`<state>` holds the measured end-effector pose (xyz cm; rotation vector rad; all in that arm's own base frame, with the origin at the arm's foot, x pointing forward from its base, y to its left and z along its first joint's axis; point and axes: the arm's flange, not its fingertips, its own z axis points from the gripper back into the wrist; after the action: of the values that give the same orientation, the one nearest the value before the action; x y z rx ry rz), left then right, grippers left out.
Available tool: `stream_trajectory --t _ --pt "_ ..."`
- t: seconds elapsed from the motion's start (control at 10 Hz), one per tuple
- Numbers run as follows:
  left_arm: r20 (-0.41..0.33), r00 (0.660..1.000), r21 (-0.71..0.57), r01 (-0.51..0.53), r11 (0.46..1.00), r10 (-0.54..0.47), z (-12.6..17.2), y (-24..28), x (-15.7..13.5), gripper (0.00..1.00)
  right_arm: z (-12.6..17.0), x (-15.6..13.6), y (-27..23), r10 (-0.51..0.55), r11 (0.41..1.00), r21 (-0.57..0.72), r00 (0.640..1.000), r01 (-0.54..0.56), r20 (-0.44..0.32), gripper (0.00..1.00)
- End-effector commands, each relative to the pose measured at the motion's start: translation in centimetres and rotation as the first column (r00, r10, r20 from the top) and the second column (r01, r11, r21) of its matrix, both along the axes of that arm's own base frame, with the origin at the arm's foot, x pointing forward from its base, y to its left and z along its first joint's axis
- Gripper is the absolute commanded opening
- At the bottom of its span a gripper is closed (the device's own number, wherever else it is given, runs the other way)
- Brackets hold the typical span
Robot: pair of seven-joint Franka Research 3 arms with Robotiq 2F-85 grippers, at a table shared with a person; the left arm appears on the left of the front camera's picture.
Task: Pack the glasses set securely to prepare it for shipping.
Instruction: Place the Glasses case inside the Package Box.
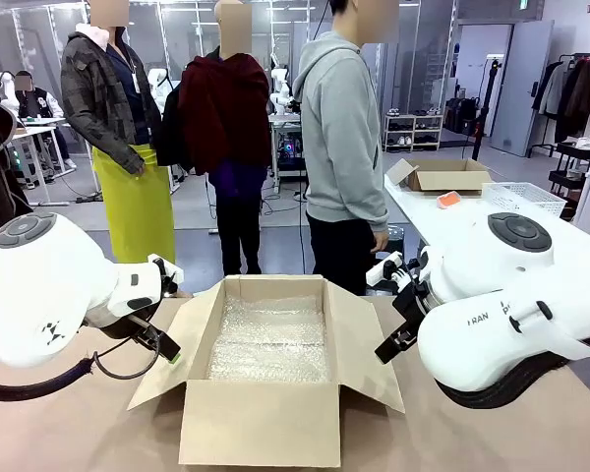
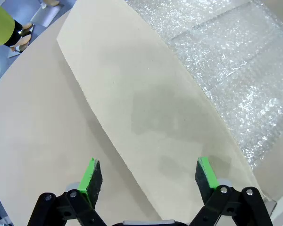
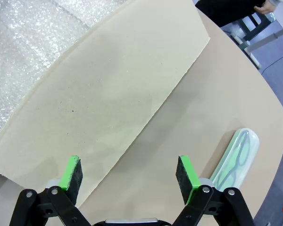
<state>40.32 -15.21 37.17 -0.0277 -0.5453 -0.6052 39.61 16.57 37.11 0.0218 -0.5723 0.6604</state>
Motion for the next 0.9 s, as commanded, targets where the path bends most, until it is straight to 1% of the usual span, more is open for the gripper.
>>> stream_trajectory --t 0.0,0.3,0.4,0.5,0.6,0.7,0.8 --pt "0.0 1.0 0.0 -0.001 1.0 0.001 0.0 0.0 0.0 1.0 0.0 0.0 0.1 0.0 1.0 0.001 1.0 0.0 0.0 1.0" --pt "0.0 1.0 0.0 0.0 1.0 0.0 0.0 0.0 0.0 1.0 0.0 0.0 0.0 0.0 1.0 0.0 1.0 0.0 0.0 1.0" --pt "-0.016 0.994 -0.068 0.104 0.992 -0.105 3.3 -0.6 -0.5 1.0 1.7 0.2 -0.5 -0.02 1.0 -0.017 0.998 0.021 0.052 1.0" --pt "-0.016 0.989 -0.07 0.145 0.987 -0.147 6.6 -0.8 -0.7 1.0 3.6 0.6 -1.2 -0.053 0.998 -0.032 0.997 0.055 0.057 1.0" --pt "-0.004 0.985 -0.099 0.169 0.981 -0.17 9.7 -0.8 -1.1 1.0 5.1 0.9 -1.9 -0.082 0.992 -0.094 0.994 0.088 0.069 1.0" --pt "0.01 0.983 -0.105 0.182 0.978 -0.182 12.4 -0.7 -1.5 1.0 6.4 1.3 -2.8 -0.112 0.989 -0.088 0.993 0.116 0.044 1.0" --pt "0.013 0.979 -0.135 0.202 0.97 -0.202 15.2 -0.1 -2.0 1.0 7.5 2.4 -4.2 -0.192 0.977 -0.081 0.981 0.195 0.036 1.0"
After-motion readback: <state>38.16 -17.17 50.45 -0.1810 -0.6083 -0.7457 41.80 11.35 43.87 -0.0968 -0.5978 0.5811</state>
